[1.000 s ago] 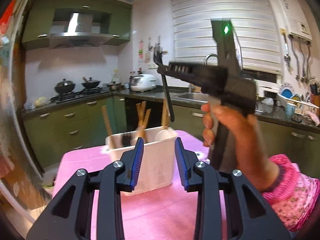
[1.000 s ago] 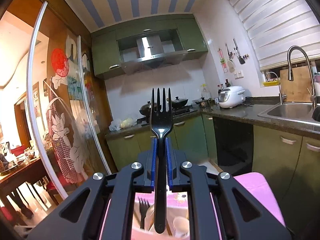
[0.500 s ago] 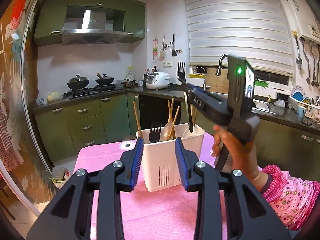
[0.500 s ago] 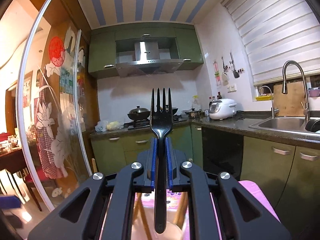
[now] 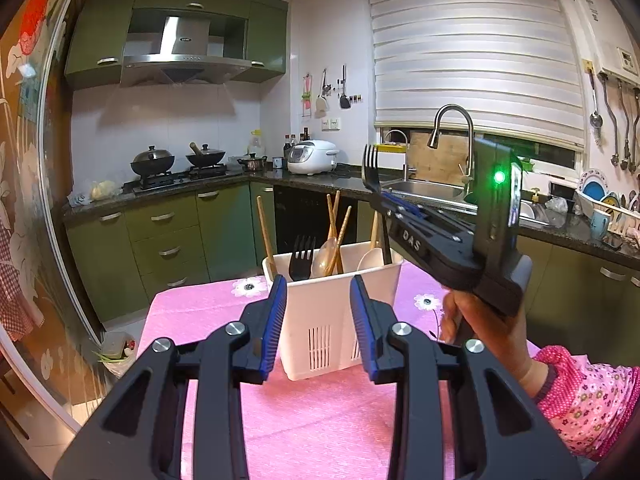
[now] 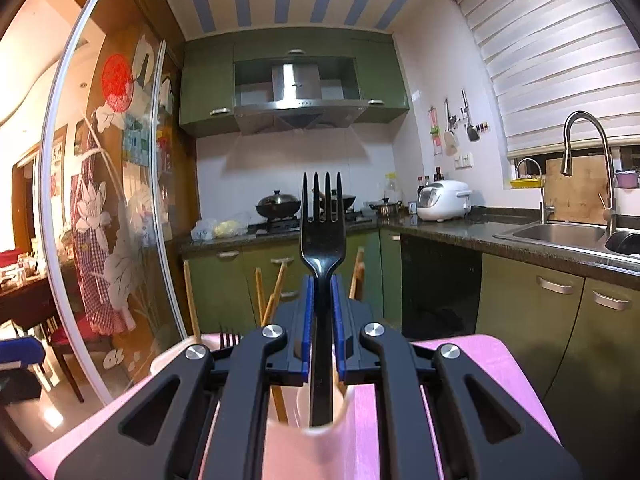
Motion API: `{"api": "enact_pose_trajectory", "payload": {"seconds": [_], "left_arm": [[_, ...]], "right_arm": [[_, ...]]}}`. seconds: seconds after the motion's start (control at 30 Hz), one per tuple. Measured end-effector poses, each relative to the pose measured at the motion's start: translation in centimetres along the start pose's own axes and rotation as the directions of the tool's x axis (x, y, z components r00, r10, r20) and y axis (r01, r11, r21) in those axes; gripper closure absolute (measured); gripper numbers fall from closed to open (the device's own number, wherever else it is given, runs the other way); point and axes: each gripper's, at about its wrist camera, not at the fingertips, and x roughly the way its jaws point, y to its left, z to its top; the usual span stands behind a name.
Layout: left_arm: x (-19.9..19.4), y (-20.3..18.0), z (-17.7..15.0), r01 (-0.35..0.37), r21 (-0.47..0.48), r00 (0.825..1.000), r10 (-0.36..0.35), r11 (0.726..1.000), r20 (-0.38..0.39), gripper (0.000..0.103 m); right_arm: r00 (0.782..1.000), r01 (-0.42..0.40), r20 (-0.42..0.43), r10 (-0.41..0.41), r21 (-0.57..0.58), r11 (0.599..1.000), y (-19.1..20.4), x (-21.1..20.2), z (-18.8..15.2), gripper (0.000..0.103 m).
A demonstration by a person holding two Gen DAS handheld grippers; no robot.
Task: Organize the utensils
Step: 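Lower the black fork into the caddy and open the right tool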
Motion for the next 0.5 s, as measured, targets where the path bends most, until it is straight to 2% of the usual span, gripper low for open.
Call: {"api": "enact_pose_trajectory", "payload": {"seconds": [0.5], "left_arm": [[0.3, 0.3, -0.8, -0.013, -0.033, 0.999, 0.012, 0.999, -0.034, 0.07]], "right_arm": [[0.99, -0.006, -0.14, 0.001, -0.035, 0.999, 0.2, -0.4, -3.1, 0.092]]}}
